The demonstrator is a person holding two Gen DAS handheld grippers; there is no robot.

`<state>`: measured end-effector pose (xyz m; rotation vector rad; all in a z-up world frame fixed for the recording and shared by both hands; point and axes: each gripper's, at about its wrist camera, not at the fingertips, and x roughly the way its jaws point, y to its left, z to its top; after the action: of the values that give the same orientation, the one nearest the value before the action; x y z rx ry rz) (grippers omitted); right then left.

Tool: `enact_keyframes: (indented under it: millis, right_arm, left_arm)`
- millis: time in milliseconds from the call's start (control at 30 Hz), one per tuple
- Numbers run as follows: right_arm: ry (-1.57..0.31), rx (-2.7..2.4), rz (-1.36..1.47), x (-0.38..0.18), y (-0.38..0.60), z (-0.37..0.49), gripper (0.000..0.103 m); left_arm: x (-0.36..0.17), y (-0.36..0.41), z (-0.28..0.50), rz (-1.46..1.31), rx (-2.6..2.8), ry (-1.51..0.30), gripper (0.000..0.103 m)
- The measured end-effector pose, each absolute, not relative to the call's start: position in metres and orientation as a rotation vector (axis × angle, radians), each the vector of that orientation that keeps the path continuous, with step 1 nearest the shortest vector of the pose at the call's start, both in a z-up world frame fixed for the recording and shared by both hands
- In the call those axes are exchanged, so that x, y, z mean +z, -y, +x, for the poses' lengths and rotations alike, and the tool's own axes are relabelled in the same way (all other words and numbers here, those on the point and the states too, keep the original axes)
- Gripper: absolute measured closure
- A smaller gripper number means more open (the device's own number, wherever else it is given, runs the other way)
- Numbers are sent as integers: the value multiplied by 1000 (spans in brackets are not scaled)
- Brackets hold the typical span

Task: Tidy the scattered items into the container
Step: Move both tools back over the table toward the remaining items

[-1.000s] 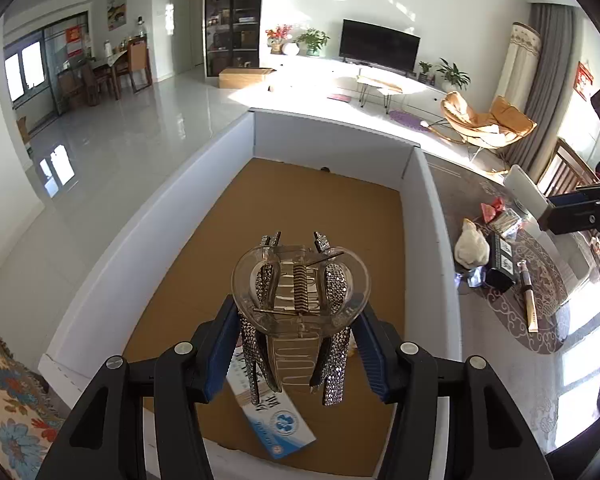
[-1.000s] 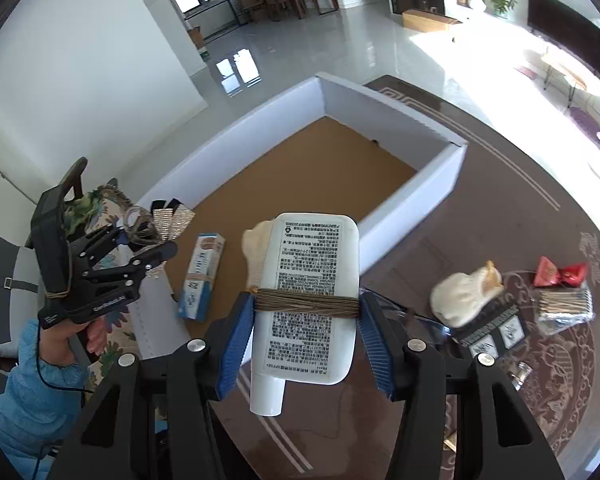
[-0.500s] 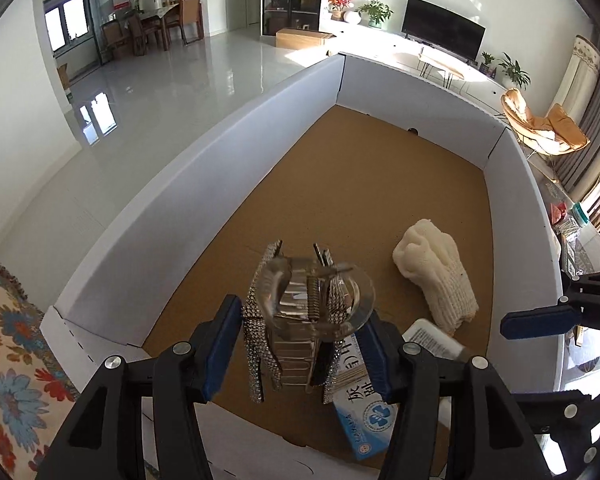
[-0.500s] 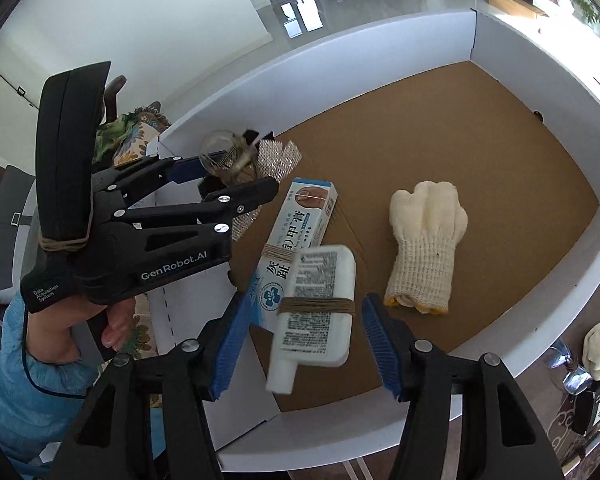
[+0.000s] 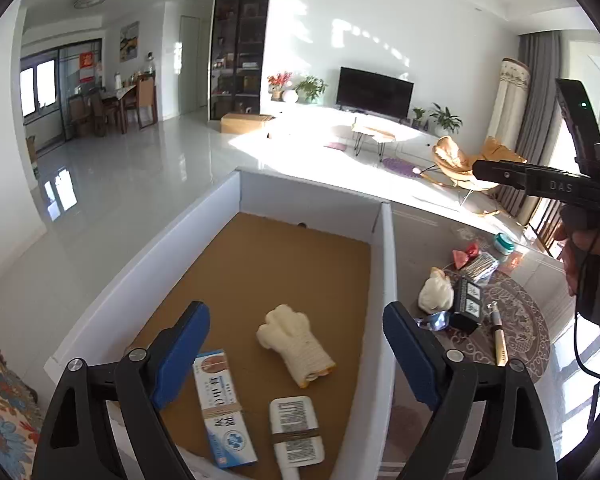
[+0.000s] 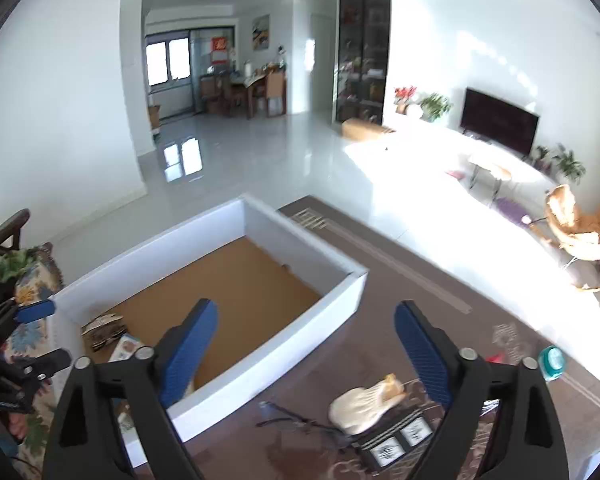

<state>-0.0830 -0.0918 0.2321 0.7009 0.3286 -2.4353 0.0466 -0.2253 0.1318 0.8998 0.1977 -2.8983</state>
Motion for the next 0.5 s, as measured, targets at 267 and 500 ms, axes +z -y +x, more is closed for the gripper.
enact_keyframes:
  millis: [267,500]
  right_arm:
    - [-295,-2504,998,214,-17,-117,0]
    - [-218,-2399,1362,70,-124,-75,0]
  left_arm:
    - [76,81,18,1162,-3123,1,0]
    - [-29,24,-1,1417,-3028,180,0]
